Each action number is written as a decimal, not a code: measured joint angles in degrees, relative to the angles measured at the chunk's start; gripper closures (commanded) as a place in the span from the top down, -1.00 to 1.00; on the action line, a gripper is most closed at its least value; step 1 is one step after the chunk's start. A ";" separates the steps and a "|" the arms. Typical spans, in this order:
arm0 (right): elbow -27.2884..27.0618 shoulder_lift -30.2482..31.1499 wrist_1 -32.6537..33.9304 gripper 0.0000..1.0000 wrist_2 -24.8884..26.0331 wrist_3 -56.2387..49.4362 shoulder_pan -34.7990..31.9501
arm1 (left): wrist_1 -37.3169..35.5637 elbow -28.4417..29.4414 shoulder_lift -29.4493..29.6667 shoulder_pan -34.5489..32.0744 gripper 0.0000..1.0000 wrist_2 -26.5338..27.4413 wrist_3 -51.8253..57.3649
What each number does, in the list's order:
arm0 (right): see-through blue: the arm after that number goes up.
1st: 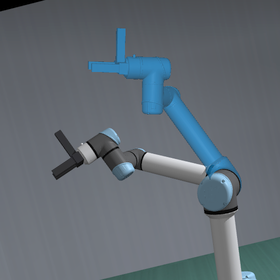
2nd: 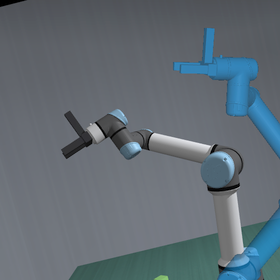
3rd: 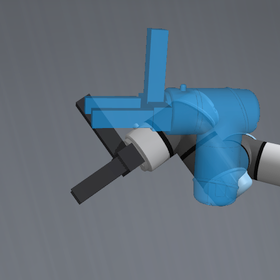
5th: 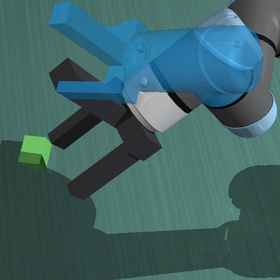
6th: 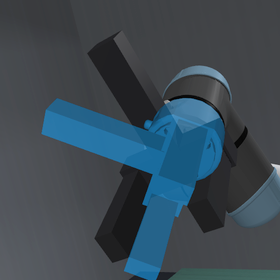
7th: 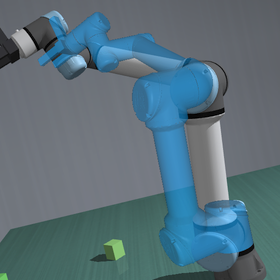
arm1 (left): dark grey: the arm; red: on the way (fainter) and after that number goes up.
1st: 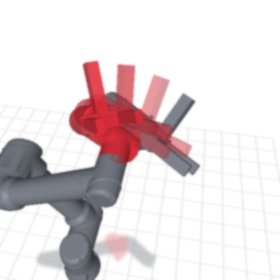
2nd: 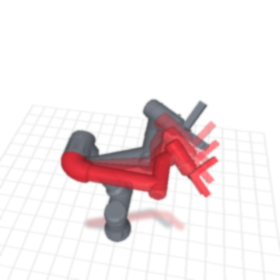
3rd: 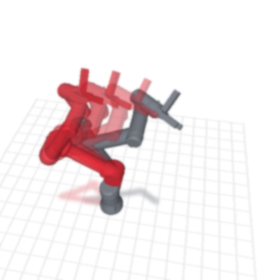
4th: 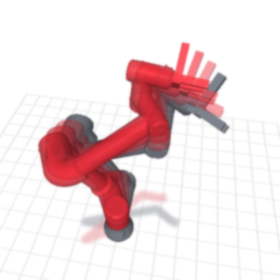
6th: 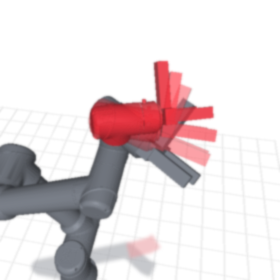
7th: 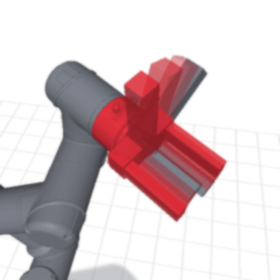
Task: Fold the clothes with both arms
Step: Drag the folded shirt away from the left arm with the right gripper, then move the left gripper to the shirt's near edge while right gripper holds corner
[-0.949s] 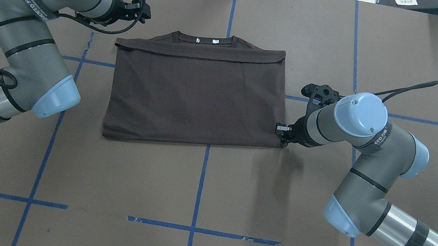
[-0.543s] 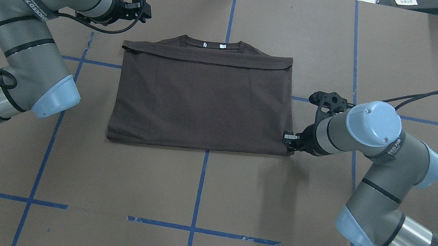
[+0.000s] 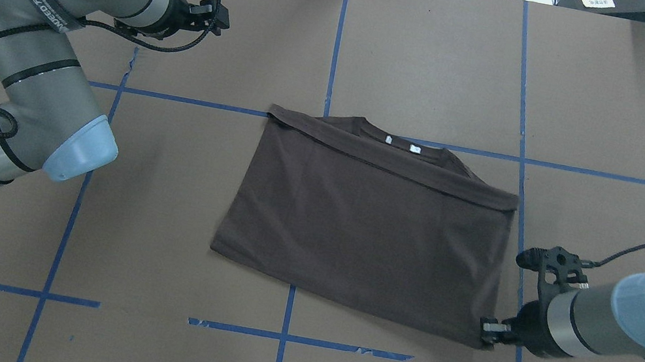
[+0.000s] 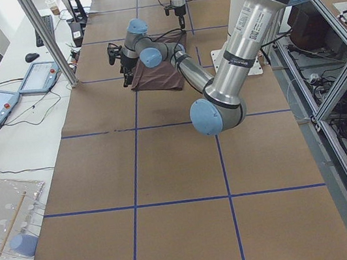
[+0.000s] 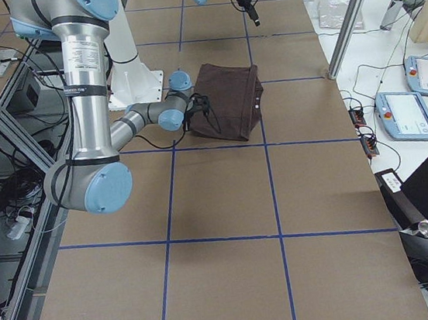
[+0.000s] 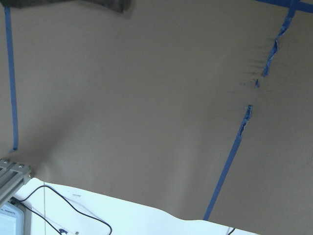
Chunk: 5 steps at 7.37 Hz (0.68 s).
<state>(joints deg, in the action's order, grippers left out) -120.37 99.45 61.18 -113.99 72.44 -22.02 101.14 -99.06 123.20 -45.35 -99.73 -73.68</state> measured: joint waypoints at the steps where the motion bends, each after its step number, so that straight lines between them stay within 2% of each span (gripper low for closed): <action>1: -2.62 4.07 -0.20 1.00 -1.67 0.24 2.94 | -0.20 -0.78 -0.08 0.98 1.00 -0.06 -0.80; 3: -5.77 6.25 -0.44 1.00 -3.89 0.82 4.22 | -0.65 -3.23 -0.79 4.68 1.00 -1.82 -6.11; 5: -6.78 2.25 -0.58 1.00 -4.41 0.95 -2.05 | -1.80 -7.84 -3.62 12.49 0.99 -3.15 -18.91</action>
<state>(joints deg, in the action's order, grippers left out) -127.15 101.70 60.61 -118.40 73.39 -24.07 99.34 -106.89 119.58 -32.86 -102.87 -92.59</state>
